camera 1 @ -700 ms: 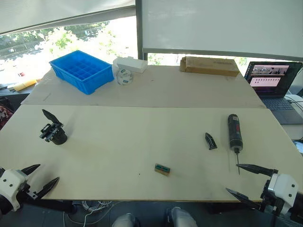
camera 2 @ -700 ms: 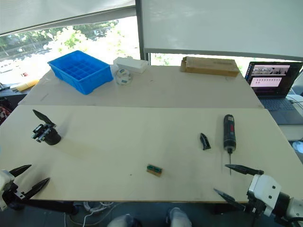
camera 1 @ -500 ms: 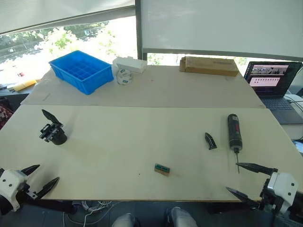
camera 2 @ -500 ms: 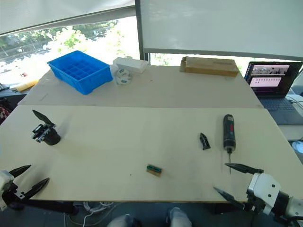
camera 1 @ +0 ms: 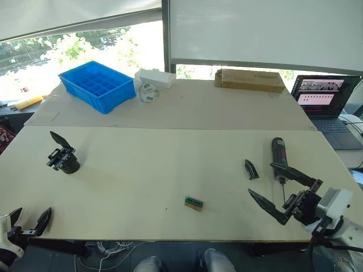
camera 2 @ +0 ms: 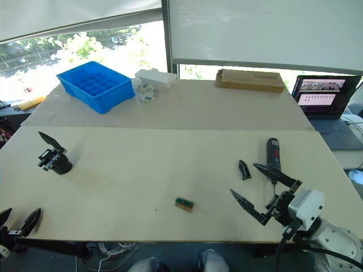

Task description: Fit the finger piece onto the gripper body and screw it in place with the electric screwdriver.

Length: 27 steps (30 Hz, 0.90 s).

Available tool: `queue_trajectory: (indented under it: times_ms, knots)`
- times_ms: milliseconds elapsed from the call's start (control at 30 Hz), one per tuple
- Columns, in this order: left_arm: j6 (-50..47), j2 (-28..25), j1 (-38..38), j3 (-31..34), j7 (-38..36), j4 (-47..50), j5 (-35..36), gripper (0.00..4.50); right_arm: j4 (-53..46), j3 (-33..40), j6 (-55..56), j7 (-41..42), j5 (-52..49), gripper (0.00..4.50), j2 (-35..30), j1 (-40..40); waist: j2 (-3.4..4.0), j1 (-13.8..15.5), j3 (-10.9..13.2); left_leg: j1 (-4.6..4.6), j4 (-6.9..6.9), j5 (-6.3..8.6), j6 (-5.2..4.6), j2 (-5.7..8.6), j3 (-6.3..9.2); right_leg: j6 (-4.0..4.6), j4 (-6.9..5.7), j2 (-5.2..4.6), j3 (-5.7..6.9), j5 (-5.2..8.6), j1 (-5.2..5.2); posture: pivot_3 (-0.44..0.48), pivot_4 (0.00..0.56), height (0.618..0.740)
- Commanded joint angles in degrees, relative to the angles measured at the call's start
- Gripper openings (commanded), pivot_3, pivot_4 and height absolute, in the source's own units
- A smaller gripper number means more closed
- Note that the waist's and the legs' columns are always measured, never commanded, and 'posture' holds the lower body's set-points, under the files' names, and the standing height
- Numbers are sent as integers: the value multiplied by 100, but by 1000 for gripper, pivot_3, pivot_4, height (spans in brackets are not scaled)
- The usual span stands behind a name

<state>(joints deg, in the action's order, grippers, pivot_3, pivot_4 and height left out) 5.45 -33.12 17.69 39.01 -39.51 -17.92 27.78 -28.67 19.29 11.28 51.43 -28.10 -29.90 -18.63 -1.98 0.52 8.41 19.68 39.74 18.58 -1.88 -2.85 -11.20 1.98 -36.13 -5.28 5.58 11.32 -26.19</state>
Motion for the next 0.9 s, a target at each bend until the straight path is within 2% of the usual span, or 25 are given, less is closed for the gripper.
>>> queue_trajectory:
  times_ms: [33, 333, 500, 633, 900]
  knots:
    - [-274, -79, -423, -170, 239, 326, 10, 4500, -151, -71, 227, 22, 28, 4437, 18, -26, -2, 24, -4, 1, 1, -1, 2, 0, 0, 2, -1, 1, 1, -1, 0, 0, 150, 740]
    - [-700, -251, -1980, -1025, 1001, -51, -824, 4500, -106, -214, 266, -125, 155, 4437, 39, 80, -25, -11, -21, 1, 6, -4, 4, 5, -5, 17, -4, 17, 20, -19, 6, 0, 150, 740]
    - [-585, -199, -2381, -1288, 1116, -583, -1126, 4500, -130, -254, 371, -220, 248, 4437, 136, -55, -24, -82, -21, -11, 2, -9, 13, 2, -15, 21, -6, 46, 8, -17, 6, 0, 150, 740]
    - [-533, -196, -2829, -1410, 1375, -1030, -1303, 4500, -101, -220, 452, -245, 272, 4437, 160, -110, -19, -33, -22, -19, 2, -10, 19, 2, -18, 21, -10, 51, 4, -16, 11, 0, 150, 740]
    - [8, -231, -3404, -1626, 1008, -1859, -1373, 4500, 46, -61, 607, -160, 223, 4437, 80, -233, -19, 11, -22, -27, 0, -11, 21, 2, -18, 23, -15, 51, 0, -17, 13, 0, 150, 740]
